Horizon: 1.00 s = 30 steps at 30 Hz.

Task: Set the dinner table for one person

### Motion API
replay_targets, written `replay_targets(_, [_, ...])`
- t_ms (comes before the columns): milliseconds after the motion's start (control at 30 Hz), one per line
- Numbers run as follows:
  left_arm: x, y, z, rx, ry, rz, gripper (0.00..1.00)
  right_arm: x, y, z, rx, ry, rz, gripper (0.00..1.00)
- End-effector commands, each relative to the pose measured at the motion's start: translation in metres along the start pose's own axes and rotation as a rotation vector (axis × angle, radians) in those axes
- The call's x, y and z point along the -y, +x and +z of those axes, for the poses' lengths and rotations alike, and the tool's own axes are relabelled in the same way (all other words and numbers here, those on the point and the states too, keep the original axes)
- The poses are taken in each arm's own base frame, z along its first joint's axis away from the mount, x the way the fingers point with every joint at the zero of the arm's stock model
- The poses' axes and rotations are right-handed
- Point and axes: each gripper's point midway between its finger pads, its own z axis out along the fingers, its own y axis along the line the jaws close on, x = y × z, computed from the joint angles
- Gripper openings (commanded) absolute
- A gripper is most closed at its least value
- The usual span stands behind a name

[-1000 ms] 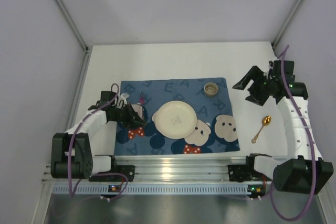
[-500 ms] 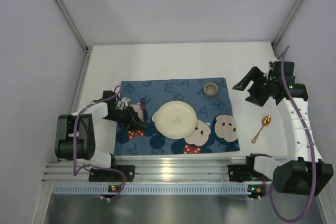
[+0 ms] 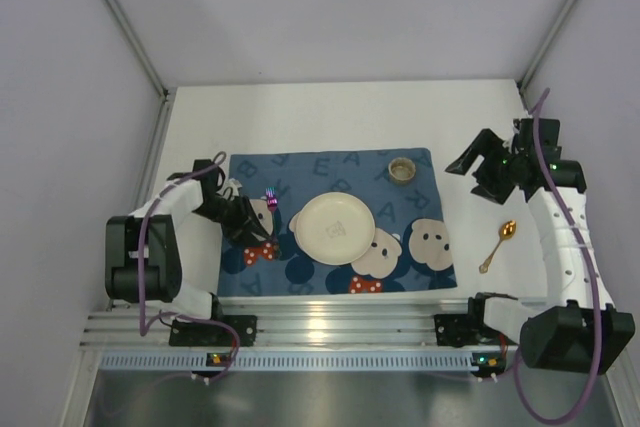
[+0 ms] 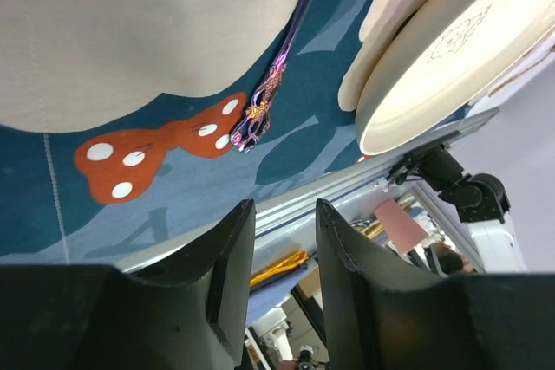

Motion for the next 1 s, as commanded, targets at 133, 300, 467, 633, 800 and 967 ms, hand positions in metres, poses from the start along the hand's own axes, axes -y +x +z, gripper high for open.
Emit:
replay_targets(133, [0.021, -0.025, -0.041, 0.111, -0.078, 0.069, 0.4, 0.047, -0.008, 0.001, 0.092, 0.2, -0.018, 0.85])
replay_targets(300, [0.038, -0.044, -0.058, 0.214, -0.07, 0.149, 0.4, 0.1, -0.003, 0.01, 0.059, 0.329, 0.081, 0.86])
replay_targets(467, [0.028, -0.054, -0.064, 0.312, -0.157, 0.17, 0.41, 0.148, 0.021, 0.027, -0.005, 0.418, 0.214, 0.86])
replay_targets(633, [0.017, -0.053, -0.063, 0.361, -0.188, 0.192, 0.41, 0.184, 0.034, 0.036, -0.045, 0.535, 0.24, 0.86])
replay_targets(800, [0.006, -0.052, -0.059, 0.389, -0.208, 0.189, 0.41, 0.196, 0.022, 0.039, -0.051, 0.597, 0.261, 0.85])
replay_targets(967, [0.003, -0.051, -0.059, 0.411, -0.213, 0.199, 0.4, 0.212, 0.02, 0.042, -0.067, 0.669, 0.267, 0.83])
